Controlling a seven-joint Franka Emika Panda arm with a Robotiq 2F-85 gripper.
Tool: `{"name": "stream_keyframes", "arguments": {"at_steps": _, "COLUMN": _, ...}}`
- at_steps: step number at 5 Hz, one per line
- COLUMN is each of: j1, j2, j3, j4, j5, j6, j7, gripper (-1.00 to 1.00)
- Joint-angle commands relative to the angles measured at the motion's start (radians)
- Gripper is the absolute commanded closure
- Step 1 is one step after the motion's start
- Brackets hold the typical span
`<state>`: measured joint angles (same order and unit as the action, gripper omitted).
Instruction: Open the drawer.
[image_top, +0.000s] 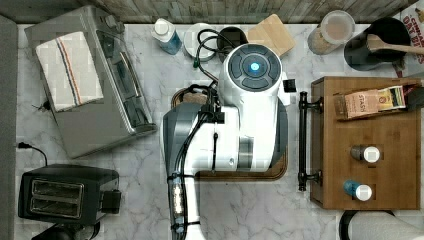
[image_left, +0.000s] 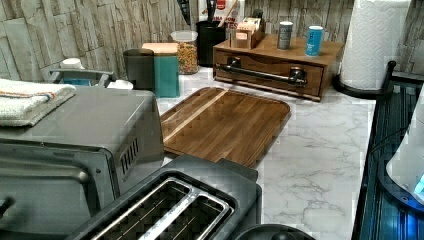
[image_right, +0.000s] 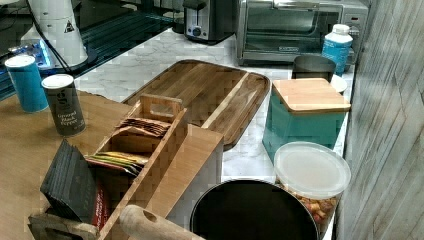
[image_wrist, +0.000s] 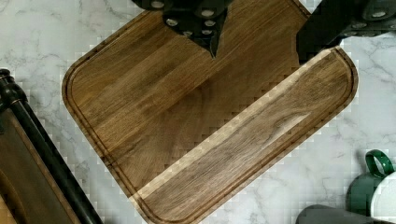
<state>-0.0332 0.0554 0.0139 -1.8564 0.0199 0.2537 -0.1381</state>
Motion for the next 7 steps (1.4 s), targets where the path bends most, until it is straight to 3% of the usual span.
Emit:
{"name": "stream_keyframes", "arguments": {"at_steps": 1, "j1": 0.000, "j2": 0.000, "j3": 0.000, "j4": 0.000, "j5": 0.000, "j6": 0.000, "j7": -0.001, "gripper": -1.00}}
{"name": "stream_keyframes", "arguments": {"at_steps": 2, "j1": -0.023, "j2": -0.004, "j3": -0.014, "j4": -0.021, "j5": -0.018, "j6": 0.002, "j7": -0.172, "gripper": -1.00}}
{"name": "stream_keyframes", "arguments": {"at_steps": 3, "j1": -0.043, "j2": -0.045, "j3": -0.038, "j4": -0.130, "j5": -0.082, "j6": 0.125, "j7": -0.337, "gripper": -1.00}}
{"name": "stream_keyframes", "arguments": {"at_steps": 4, "j1": -0.136, "j2": -0.056, "j3": -0.007, "j4": -0.197, "j5": -0.140, "j6": 0.216, "j7": -0.466, "gripper": -1.00}}
{"name": "stream_keyframes", "arguments": {"at_steps": 5, "j1": -0.101, "j2": -0.048, "j3": -0.089, "j4": -0.208, "j5": -0.179, "j6": 0.229, "j7": -0.543, "gripper": -1.00}}
{"name": "stream_keyframes", "arguments": {"at_steps": 7, "j1": -0.168, "j2": -0.067, "j3": -0.114, "j4": -0.299, "j5": -0.212, "j6": 0.359, "j7": -0.654, "gripper": -1.00}}
